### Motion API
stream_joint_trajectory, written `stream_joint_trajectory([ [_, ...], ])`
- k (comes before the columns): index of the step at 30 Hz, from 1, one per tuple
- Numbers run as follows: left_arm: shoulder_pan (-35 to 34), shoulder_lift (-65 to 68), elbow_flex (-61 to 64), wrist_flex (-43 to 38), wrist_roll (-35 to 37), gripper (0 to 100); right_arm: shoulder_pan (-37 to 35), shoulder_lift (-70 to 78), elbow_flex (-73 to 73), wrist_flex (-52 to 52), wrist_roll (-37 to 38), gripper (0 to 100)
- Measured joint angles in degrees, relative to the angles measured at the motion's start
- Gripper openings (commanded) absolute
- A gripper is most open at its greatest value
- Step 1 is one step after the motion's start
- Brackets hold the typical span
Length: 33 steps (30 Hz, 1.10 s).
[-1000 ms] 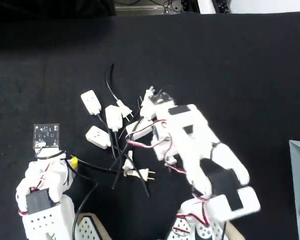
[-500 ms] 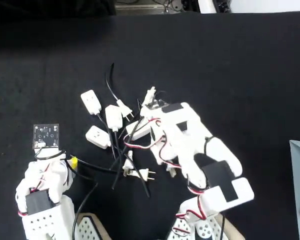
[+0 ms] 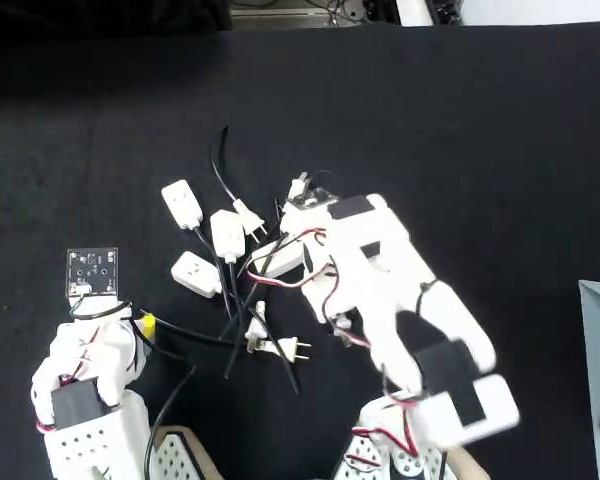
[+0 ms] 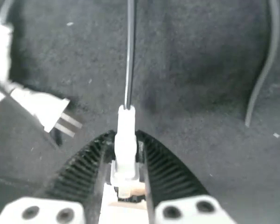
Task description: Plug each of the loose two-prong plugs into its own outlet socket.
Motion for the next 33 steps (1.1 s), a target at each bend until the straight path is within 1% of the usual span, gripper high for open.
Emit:
stream_joint_trajectory([
  [6,0.00,0.00,0.00,-0.53,0.00,26,0.00,-20.48,0.00,7.30,2.90,1.2],
  [10,0.00,0.00,0.00,-5.01,0.00,26,0.00,-32.79,0.00,9.58,3.96,1.2],
  [13,0.00,0.09,-0.44,-6.68,0.00,26,0.18,-39.65,0.00,9.58,3.96,1.2],
  [17,0.00,0.09,-5.01,-7.03,0.00,26,3.25,-46.59,0.00,8.79,3.87,1.2],
  [20,0.00,0.97,-8.44,-7.03,0.00,26,5.71,-50.37,0.00,6.15,0.88,1.2],
  [25,0.53,11.08,-17.93,-5.54,0.00,26,6.15,-53.36,2.29,-0.79,-5.27,1.2],
  [30,5.01,28.75,-31.47,-0.62,1.14,26,6.42,-53.89,10.11,-11.34,-8.44,1.2],
  [33,7.56,38.95,-38.07,1.58,2.99,26,6.42,-55.47,10.55,-13.10,-9.05,1.2],
])
